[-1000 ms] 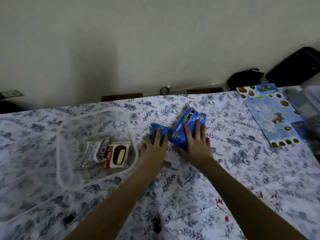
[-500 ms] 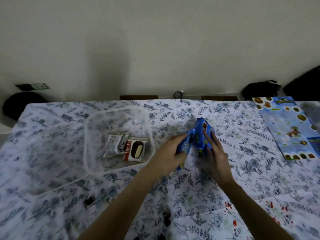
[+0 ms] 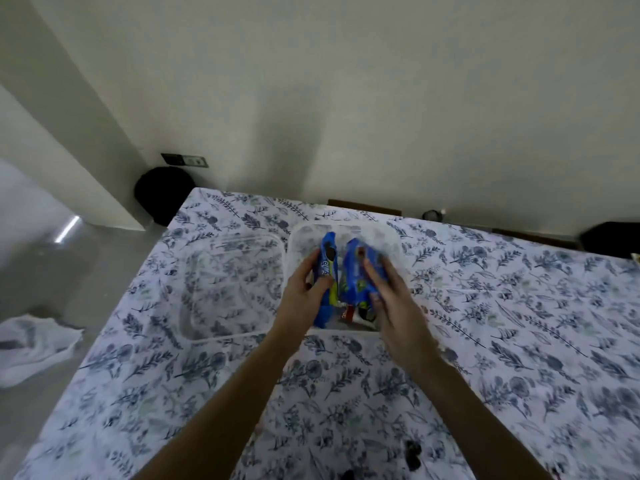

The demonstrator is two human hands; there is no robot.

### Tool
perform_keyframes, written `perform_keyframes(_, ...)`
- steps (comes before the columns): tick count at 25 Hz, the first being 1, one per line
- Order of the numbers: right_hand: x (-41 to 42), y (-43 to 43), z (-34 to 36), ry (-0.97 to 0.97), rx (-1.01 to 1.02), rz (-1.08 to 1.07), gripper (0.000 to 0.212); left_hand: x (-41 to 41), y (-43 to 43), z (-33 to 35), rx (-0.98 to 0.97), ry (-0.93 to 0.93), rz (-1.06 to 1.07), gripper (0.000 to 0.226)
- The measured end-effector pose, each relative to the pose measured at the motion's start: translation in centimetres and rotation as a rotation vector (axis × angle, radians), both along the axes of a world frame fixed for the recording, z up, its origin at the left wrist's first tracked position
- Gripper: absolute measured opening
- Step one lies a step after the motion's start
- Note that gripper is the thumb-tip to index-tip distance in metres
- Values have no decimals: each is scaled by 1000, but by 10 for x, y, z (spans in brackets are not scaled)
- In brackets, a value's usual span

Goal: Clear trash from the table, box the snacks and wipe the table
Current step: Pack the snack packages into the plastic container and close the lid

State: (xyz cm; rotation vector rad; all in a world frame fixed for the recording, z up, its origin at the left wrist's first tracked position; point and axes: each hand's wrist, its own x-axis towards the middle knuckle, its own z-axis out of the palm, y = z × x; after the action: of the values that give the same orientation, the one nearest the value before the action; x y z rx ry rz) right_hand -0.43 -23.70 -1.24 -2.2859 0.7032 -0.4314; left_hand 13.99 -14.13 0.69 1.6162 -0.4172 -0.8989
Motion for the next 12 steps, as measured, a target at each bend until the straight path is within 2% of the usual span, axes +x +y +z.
perform_keyframes(3, 10, 7, -30, 260, -174, 78, 55, 14, 0, -24, 246, -574, -217, 48)
perform_keyframes(5, 10, 9, -42, 313, -248, 49, 57, 12, -1, -38, 389, -789, -379, 48)
perform_keyframes(8, 10, 15, -44, 338, -317, 17, 56, 0, 0, -50, 564, -1022, -551, 69)
perform_keyframes(10, 12, 18, -45, 355, -353, 30, 62, -4, 0, -57, 597, -1073, -570, 85)
perform_keyframes(12, 16, 17, -46, 359, -360, 26, 60, -3, -1, -62, 613, -1073, -583, 89)
